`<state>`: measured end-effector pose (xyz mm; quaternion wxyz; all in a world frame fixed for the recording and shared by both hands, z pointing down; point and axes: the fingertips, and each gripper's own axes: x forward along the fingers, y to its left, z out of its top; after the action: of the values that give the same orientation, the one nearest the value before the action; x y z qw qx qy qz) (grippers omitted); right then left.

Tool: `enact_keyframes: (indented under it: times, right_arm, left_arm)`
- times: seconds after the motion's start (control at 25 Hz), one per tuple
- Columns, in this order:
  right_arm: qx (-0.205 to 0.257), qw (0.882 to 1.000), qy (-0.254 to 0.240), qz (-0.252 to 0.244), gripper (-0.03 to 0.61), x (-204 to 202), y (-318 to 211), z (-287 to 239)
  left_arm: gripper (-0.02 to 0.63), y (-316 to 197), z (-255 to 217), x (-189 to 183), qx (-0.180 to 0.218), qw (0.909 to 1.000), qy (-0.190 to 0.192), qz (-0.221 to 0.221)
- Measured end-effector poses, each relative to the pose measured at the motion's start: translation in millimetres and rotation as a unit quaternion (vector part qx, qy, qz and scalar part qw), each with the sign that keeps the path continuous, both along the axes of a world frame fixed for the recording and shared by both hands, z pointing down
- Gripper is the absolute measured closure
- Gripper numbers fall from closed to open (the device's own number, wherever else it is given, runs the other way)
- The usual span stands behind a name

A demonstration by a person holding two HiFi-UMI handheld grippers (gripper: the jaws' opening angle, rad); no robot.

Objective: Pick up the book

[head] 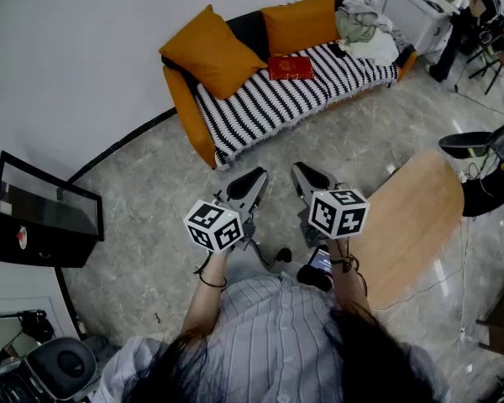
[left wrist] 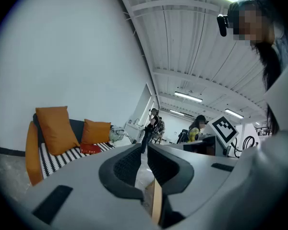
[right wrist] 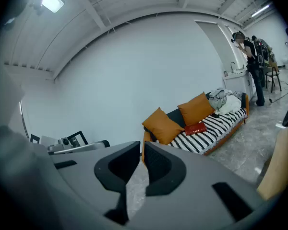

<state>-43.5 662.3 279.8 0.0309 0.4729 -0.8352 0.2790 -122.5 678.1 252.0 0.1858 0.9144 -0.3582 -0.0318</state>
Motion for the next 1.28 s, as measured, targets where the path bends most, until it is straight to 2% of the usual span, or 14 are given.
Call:
enact_keyframes:
  times: [0.36, 0.64, 0.8, 1.16, 1.28]
  right_arm:
    - [-0.012, 1.0, -0.01, 0.007, 0.537, 10, 16, 9]
    - [-0.007, 1.0, -0.011, 0.011, 0.537, 11, 10, 4]
    - [-0.009, 1.0, -0.02, 0.011, 0.537, 9, -1, 6]
    - [-0.018, 1.0, 0.005, 0.019, 0.537, 17, -60, 20]
    - [-0.021, 0.999, -0.006, 0.024, 0.537, 21, -91, 21]
  left_arm:
    - [0.572, 19, 8, 14, -0.011, 0.9999, 0.002, 0.009]
    - [0.572, 7, -4, 9, -0.008, 0.9999, 0.009, 0.005]
    - [0.572, -1, 3, 10, -0.013, 0.9999, -0.005, 0.01]
    - [0.572, -65, 15, 19, -0.022, 0.9995, 0.006, 0.023]
    - [0.572, -96, 19, 24, -0.025, 0.9992, 0.002, 0.031]
